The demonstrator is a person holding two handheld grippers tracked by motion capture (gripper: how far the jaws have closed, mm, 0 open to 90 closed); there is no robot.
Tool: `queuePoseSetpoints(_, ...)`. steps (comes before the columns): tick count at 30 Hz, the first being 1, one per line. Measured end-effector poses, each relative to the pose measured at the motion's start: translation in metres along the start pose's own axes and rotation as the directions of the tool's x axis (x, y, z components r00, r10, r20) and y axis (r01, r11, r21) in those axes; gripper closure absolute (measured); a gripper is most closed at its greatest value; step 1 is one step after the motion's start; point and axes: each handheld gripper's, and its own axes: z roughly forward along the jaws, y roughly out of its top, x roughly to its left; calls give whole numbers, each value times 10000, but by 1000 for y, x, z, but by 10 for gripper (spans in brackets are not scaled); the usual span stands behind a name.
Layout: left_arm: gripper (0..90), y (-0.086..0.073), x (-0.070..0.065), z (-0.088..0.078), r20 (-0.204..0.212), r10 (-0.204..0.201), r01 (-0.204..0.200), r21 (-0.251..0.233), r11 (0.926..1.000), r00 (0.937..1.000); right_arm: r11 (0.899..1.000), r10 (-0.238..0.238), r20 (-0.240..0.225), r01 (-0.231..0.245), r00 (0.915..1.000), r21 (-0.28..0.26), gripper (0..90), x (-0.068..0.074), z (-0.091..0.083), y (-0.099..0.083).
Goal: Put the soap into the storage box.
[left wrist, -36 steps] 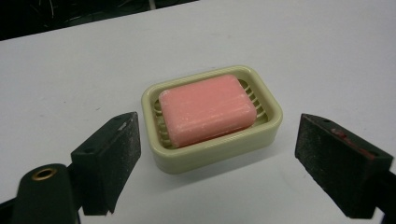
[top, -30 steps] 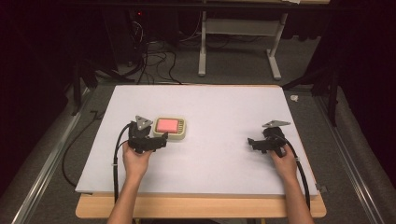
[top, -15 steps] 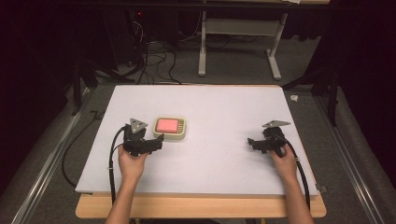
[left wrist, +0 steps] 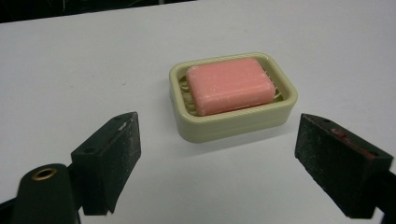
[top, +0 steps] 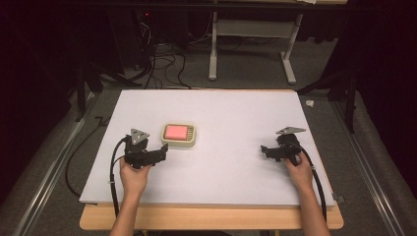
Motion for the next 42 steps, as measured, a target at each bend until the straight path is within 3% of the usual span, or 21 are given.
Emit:
queuePoseSetpoints(29, 153, -23, 10, -6, 23, -481, 481, 105, 9988, 9988, 10000, 4, 1, -4, 10000, -11, 145, 0, 0, 0)
queuePoseSetpoints(42, 153, -31, 11, -3, -4, -518, 518, 254, 9983, 9987, 10000, 10, 2, -10, 10000, -10, 146, 0, 0, 0)
